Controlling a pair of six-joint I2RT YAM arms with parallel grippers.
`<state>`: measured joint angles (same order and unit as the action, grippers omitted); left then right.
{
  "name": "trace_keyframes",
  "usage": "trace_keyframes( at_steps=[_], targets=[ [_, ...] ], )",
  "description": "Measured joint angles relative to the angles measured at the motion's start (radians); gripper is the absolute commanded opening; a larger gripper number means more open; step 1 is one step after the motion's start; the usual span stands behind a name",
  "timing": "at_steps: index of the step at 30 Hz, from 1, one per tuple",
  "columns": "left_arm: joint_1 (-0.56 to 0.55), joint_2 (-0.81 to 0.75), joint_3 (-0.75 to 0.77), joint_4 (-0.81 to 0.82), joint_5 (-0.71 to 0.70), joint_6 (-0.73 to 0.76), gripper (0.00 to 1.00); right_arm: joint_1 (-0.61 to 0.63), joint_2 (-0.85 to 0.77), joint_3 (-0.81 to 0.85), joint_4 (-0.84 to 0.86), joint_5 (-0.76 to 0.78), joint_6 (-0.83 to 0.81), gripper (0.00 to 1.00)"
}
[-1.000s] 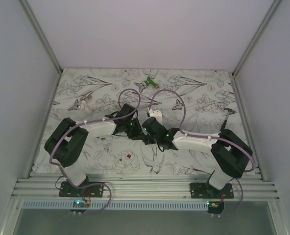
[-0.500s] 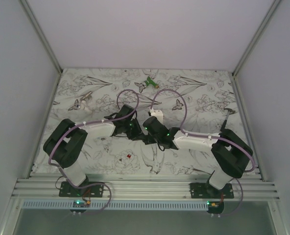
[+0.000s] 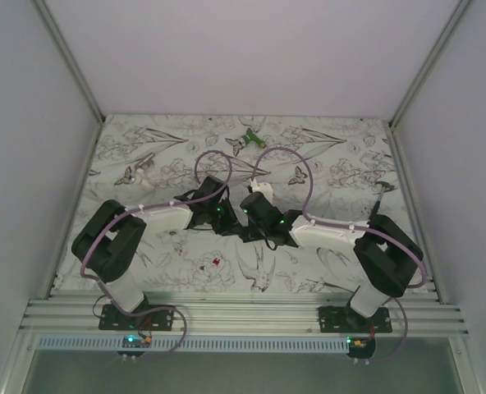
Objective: Snap on the fuse box
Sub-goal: Install the fuse at the fuse box base.
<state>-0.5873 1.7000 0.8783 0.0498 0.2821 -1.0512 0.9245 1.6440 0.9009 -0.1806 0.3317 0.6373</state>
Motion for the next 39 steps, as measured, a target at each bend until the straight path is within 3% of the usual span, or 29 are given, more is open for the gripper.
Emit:
trace_keyframes(
  at_steps=[39],
  targets=[
    [-0.001,-0.029,-0.040,0.034,-0.016,-0.030,0.00,-0.007,0.085,0.146,-0.186,-0.031,-0.045,0.00]
  ],
)
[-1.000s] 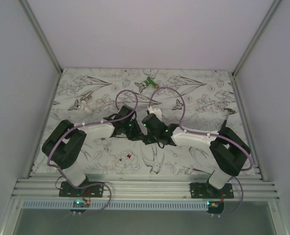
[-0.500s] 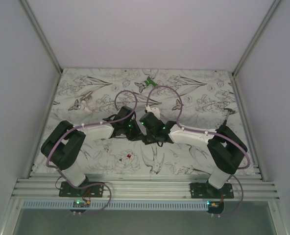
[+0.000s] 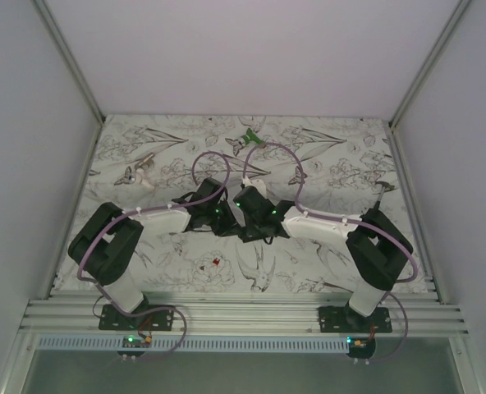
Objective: Snap on the fuse box
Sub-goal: Install the fuse at the fuse box base.
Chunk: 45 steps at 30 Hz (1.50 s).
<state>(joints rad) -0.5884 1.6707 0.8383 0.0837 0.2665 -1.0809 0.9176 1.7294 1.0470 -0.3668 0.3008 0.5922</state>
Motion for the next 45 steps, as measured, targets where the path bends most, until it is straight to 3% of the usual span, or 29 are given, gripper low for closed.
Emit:
trace_keyframes(
  at_steps=[9,14,19,31,45],
  targets=[
    [0.000,-0.003,0.000,-0.003,0.000,0.002,0.00,-0.012,-0.019,0.006,-0.018,-0.034,-0.017,0.00],
    [0.021,-0.012,-0.008,-0.058,-0.083,0.029,0.02,-0.017,-0.050,0.022,-0.157,-0.061,-0.047,0.11],
    [0.034,-0.014,-0.015,-0.101,-0.129,0.047,0.07,-0.019,-0.044,0.054,-0.265,-0.068,-0.083,0.14],
    [0.032,-0.092,-0.021,-0.119,-0.161,0.088,0.29,-0.019,0.001,0.103,-0.338,-0.078,-0.114,0.37],
    [0.032,-0.161,-0.025,-0.130,-0.182,0.212,0.50,-0.032,-0.005,0.177,-0.431,-0.080,-0.118,0.34]
  ],
)
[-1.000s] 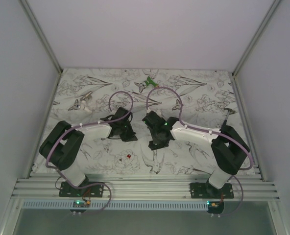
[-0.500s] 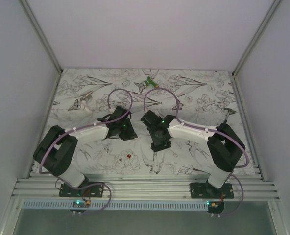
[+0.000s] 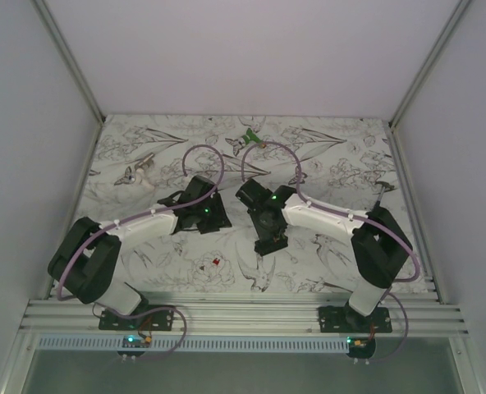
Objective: Snap on the fuse box
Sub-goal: Install the fuse at the fuse box base.
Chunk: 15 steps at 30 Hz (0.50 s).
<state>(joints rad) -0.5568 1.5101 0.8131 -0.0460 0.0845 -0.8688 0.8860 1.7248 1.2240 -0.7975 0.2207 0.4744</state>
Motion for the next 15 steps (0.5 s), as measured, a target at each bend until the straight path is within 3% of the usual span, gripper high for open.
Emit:
trace_keyframes(
  at_steps=[7,15],
  targets=[
    [-0.012,0.000,0.002,0.000,0.039,0.056,0.53,-0.010,0.002,0.007,-0.023,0.001,-0.005,0.28],
    [-0.024,0.014,0.011,0.000,0.072,0.082,0.54,-0.013,0.031,0.009,-0.023,-0.011,-0.019,0.28]
  ],
)
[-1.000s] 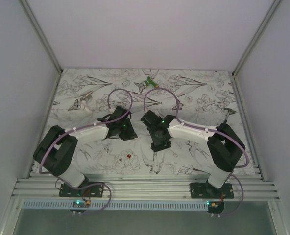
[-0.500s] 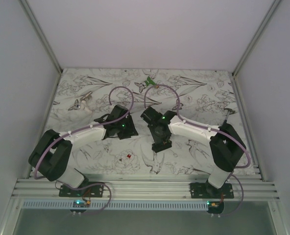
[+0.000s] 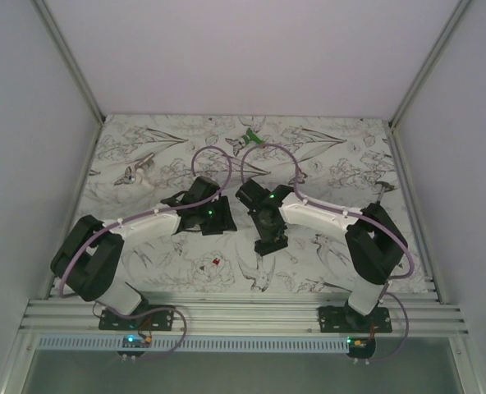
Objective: Snap on the fuse box
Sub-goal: Install the fuse at the fuse box base.
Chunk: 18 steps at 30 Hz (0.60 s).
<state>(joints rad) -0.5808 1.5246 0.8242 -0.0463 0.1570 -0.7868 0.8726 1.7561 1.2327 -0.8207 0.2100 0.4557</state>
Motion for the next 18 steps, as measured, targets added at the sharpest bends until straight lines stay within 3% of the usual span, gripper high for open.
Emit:
trace_keyframes(
  at_steps=[7,14,18],
  targets=[
    [-0.001,0.018,0.008,0.000,0.014,0.007,0.54,0.000,0.027,0.000,0.001,-0.009,-0.004,0.22],
    [-0.002,0.021,0.009,0.000,0.025,0.014,0.54,-0.001,0.029,0.000,0.002,-0.019,-0.008,0.00],
    [-0.001,0.021,0.009,0.000,0.024,0.011,0.54,-0.002,0.033,0.010,0.005,-0.019,-0.024,0.00]
  ],
)
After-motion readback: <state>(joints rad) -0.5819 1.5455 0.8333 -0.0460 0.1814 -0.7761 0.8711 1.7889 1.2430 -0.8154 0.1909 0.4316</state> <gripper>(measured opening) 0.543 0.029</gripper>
